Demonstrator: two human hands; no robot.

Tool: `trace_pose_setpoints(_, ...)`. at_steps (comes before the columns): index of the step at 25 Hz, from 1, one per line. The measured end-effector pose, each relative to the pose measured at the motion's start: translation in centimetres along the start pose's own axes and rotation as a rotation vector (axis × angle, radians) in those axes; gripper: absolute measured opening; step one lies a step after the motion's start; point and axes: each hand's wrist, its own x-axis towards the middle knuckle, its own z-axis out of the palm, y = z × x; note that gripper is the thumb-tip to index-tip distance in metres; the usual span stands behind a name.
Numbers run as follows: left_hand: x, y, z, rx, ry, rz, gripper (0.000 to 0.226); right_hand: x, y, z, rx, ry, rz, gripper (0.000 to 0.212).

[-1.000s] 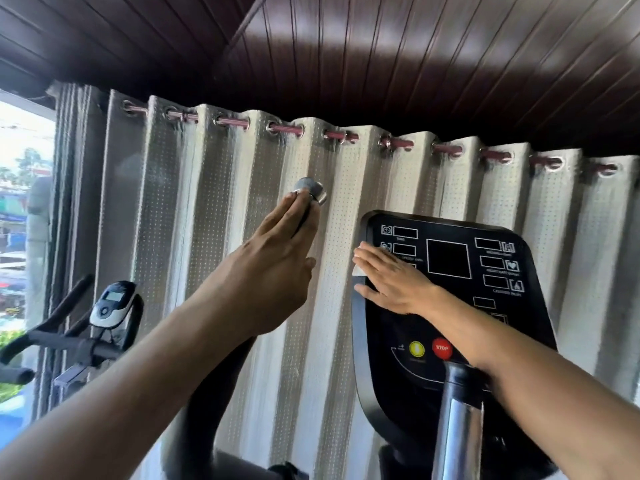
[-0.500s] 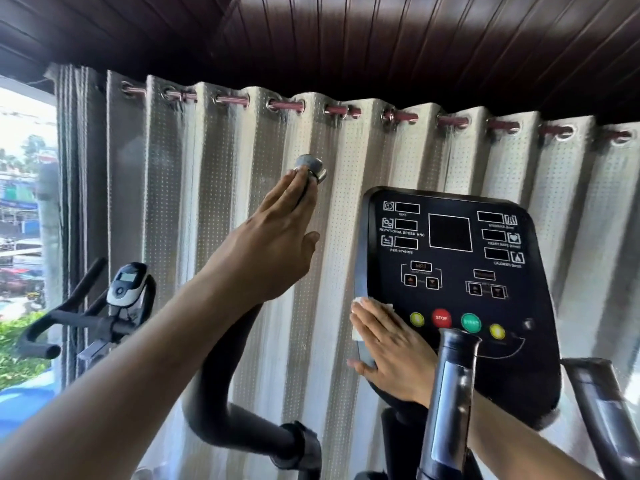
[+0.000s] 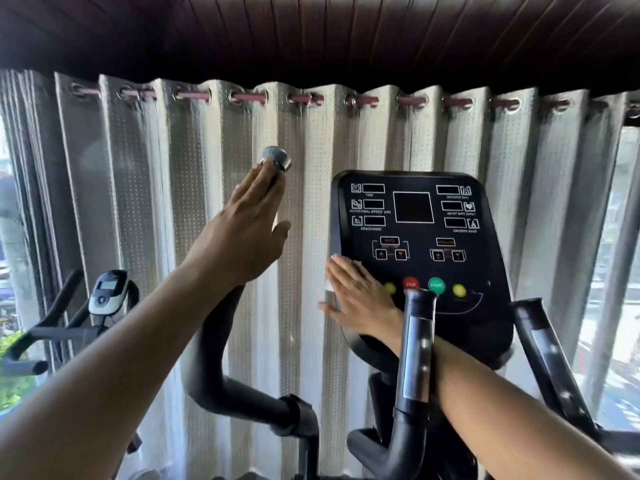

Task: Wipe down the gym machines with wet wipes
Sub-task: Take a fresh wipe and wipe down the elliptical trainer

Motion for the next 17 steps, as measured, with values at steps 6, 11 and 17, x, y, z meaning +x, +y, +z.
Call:
trace_pose_setpoints(6, -0.2, 0.1, -0.3, 0.074, -0.018, -0.003, 0.081, 0.8, 1.7, 0.7, -0.039, 0.048, -0.12, 0.084)
trace_pose_setpoints(11, -0.2, 0.3, -0.2, 0.172, -0.014, 0.054, 0.08, -10.5, -0.3, 5.5, -0.043, 0.156, -0.17, 0.089)
trace_pose_setpoints(17, 1.0, 2.0, 0.9, 0.659, -0.106, 0.263, 0.078, -11.2, -0.5, 5.5, -0.187, 0.041, -0.168, 0.089)
